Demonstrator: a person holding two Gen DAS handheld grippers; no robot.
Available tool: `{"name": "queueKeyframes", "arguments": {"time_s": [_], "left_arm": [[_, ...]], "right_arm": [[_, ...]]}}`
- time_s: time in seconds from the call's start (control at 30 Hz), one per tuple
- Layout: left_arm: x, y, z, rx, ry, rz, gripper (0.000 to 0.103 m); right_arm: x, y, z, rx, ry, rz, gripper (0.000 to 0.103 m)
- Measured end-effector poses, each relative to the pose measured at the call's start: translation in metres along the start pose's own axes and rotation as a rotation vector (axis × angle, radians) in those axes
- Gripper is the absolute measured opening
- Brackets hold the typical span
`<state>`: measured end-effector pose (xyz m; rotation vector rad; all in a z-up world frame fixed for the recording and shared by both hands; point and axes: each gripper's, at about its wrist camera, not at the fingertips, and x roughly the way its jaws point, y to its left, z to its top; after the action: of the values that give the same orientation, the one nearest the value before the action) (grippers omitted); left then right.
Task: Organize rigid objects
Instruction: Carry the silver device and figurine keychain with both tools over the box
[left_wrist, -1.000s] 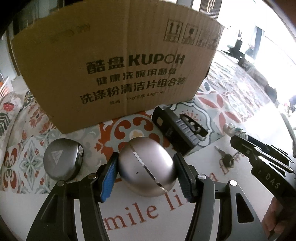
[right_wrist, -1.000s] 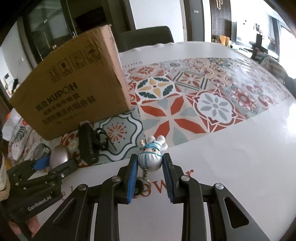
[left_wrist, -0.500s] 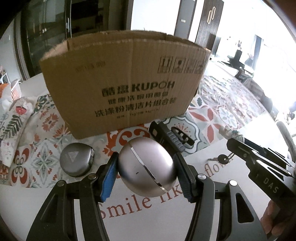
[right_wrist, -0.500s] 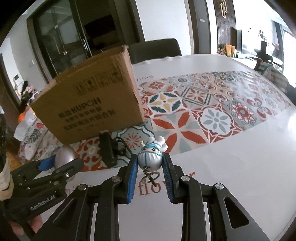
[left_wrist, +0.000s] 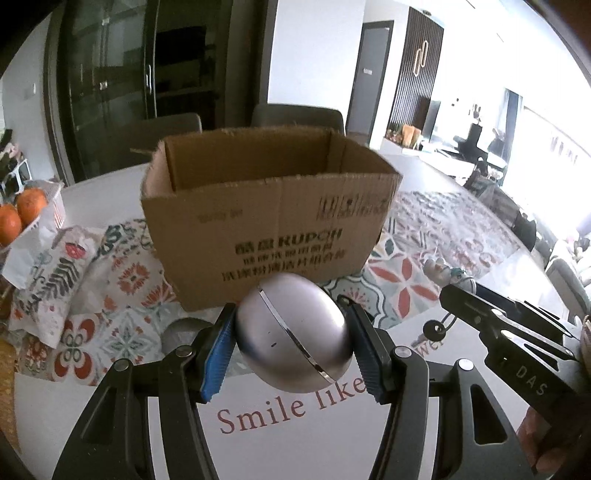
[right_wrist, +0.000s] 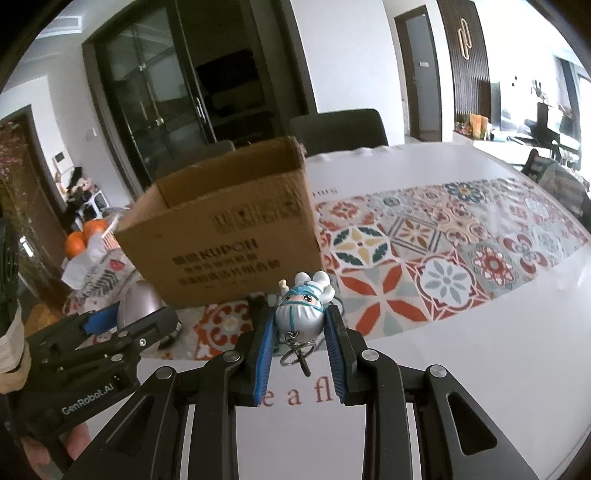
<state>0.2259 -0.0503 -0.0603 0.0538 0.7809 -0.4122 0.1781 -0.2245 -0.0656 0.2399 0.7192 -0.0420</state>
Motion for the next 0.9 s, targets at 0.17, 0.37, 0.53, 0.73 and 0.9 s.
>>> {"name": "queueKeyframes", "arguments": {"time_s": [0.17,0.37,0.53,0.73,0.9], "left_arm": [[-0.015,0.004,0.008,-0.007,-0.035,0.008,0.059],[-0.025,0.009,0.02,-0.004,-0.069,0.027,0.059],[-0.032,0.012,0.031,-0.012,-0.091,0.032,0.059],[-0.037,0.016,0.045,-0.017,-0.113,0.029,0.059],[-0.041,0.017,0.059,-0.018,-0.125,0.022,0.059]], "right_arm": [[-0.01,0.01,0.01,-0.02,-0.034,0.025,0.028],[-0.017,0.02,0.023,-0.038,-0.07,0.047,0.028],[-0.02,0.027,0.036,-0.052,-0.091,0.068,0.028],[-0.021,0.035,0.051,-0.069,-0.106,0.082,0.028],[-0.024,0.04,0.063,-0.088,-0.128,0.09,0.028]]}}
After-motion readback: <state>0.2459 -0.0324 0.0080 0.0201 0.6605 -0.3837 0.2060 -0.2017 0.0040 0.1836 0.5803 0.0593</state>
